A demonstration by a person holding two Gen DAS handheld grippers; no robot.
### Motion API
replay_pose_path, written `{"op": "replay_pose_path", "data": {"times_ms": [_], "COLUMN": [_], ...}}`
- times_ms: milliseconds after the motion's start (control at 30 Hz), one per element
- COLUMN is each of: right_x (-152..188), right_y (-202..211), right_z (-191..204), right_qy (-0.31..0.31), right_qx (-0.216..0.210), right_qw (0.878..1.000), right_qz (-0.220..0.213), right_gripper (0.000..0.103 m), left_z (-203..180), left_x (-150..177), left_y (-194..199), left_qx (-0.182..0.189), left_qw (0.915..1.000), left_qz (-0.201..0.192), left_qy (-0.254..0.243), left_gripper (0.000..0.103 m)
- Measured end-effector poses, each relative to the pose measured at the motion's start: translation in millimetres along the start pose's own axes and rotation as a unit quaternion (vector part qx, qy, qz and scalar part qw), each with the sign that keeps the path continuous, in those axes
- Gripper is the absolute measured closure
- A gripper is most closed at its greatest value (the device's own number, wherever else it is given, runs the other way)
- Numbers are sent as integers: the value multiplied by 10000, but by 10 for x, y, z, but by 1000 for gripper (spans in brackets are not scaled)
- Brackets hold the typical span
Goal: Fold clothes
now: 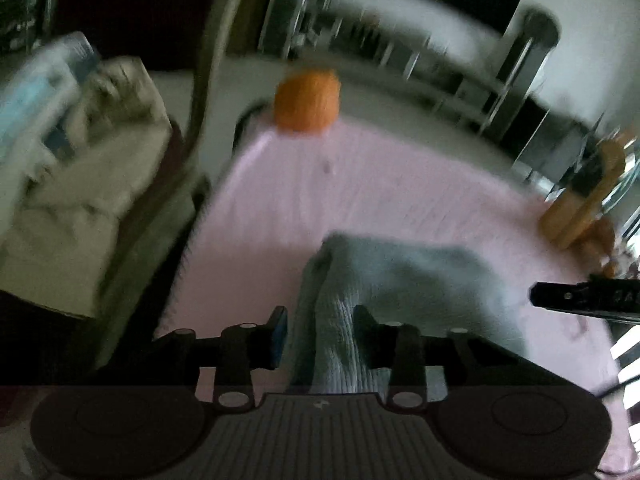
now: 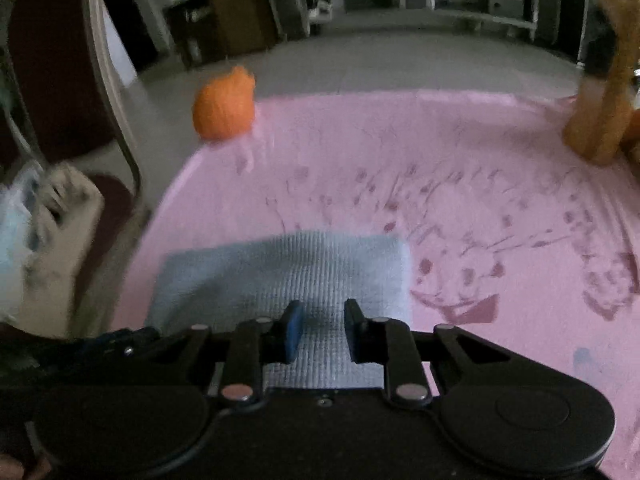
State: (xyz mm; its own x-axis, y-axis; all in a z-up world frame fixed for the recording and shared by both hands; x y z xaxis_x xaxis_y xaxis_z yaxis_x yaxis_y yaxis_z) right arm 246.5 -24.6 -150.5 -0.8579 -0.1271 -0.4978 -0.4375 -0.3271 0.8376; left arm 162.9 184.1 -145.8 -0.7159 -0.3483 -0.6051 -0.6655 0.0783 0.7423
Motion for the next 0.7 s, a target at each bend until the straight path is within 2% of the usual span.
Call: {"op": "replay_pose_path", "data": {"times_ms": [67,133,200,367,433,533,633,700], "right_x": [-3,11,81,417,558,669,694,764], "right_y": [330,622,808,842,693,450,301,235], "right_z": [-37,-67,-89,-80,-37,67,198,256], "right_qy": [-38,-90,-192,-546,-605,-683,-374,167], "right_qx": [-66,-142,-253,-574,-618,-766,-724,-378], "right_qw": [9999,9996,9992,9968,9962,9947,9965,9985], "right_qz": [-132,-225,-232,-42,90,104,-185,-362], "right_gripper": [78,70,65,62,63,67,69,70], "left_z": [52,84,61,12,63,87,35,0], "left_x": [68,157,238,368,407,477,556,603], "left_y": [224,348,386,285,100,-86,-111,-122], "left_qx": [234,524,534,203,-110,-219,-209,-282], "left_qw": [9995,9978,9977,9995,9993,9977,9970,9965], "left_qz": [-132,-116,-71,92,292,616,751,773], "left_qy": [168,402,412,228,204,170,44,-116], "left_gripper": [71,72,74,81,81,81,80,79]}}
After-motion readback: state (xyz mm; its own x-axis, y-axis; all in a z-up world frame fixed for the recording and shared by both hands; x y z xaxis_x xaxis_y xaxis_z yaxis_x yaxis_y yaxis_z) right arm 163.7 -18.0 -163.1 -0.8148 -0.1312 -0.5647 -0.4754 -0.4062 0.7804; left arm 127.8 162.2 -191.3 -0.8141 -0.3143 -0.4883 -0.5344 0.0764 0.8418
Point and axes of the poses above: each gripper's, at about its wrist camera, not at the fingertips, and y roughly against the way its jaws point, z to its left, x to its underside, the point moved 9 cm from there along -y, roughly the way its jaws point, and after that the axes turned 7 degrees about z, right-handed, at the moved point
